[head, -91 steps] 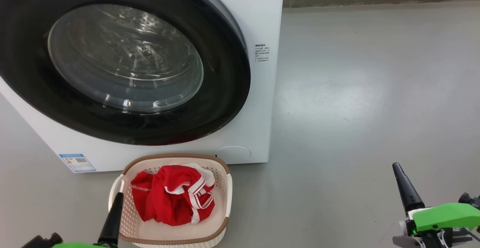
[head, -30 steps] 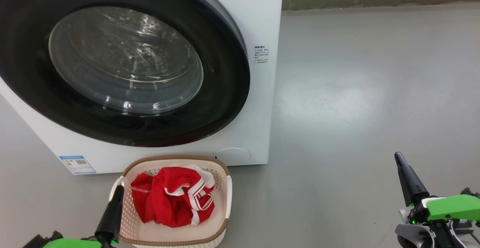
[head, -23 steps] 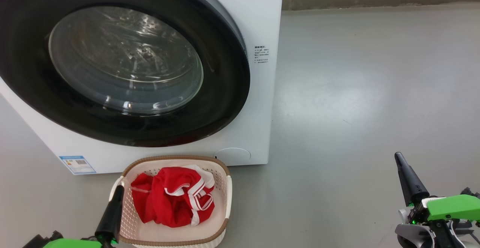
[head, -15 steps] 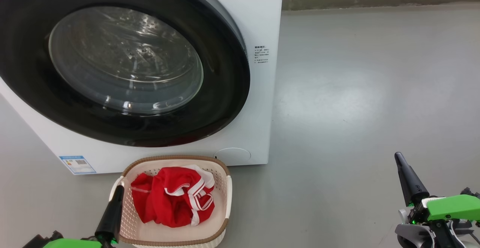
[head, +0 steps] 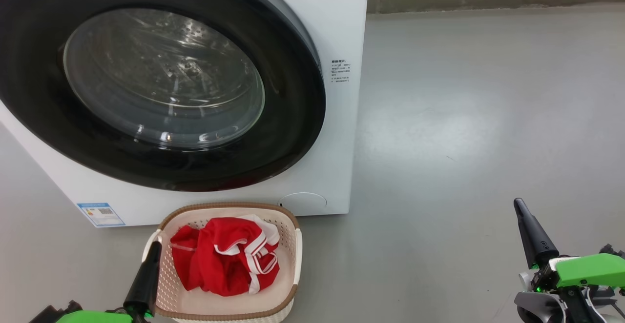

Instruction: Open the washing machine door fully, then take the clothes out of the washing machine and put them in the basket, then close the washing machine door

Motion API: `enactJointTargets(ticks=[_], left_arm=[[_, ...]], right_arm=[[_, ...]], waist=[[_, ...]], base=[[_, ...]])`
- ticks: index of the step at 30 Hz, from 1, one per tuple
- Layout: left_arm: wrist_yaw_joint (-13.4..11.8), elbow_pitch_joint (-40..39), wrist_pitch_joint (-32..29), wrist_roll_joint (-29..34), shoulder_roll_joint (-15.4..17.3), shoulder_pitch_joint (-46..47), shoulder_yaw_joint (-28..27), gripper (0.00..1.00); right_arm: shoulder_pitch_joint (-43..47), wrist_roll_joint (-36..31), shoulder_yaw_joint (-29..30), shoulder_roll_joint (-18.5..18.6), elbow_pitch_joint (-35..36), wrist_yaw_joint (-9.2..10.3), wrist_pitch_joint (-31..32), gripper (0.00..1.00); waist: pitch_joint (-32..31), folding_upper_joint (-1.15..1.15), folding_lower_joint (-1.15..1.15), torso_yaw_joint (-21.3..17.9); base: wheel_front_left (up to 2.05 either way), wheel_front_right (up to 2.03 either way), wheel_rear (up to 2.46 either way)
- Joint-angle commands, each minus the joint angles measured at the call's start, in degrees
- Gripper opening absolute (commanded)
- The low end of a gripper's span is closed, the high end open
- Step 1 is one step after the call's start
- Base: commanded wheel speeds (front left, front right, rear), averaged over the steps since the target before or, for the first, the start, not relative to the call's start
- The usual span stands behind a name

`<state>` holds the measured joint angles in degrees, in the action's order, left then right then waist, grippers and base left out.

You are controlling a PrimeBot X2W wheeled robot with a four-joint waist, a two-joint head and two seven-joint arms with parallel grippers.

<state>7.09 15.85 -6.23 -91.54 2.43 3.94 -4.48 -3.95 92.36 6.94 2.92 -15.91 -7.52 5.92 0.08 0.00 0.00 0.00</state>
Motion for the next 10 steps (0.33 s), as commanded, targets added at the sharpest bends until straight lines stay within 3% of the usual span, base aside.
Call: enactJointTargets(ticks=[1,10], left_arm=[[0.4,-1.56,-0.32,-0.54,0.45,2.53,-2.14,0.0],[0.4,-1.57,-0.32,-0.54,0.44,2.53,-2.14,0.0]], right_arm=[[-2.47,0.08,-0.74,0.25,1.68,0.03,0.3,0.0],[-2.47,0.05,-0.7,0.22,1.68,0.03,0.33,0.0]], waist=[[0.0,0.0,0.0,0.0],[0.0,0.0,0.0,0.0]], base=[[0.0,0.0,0.0],[0.0,0.0,0.0]])
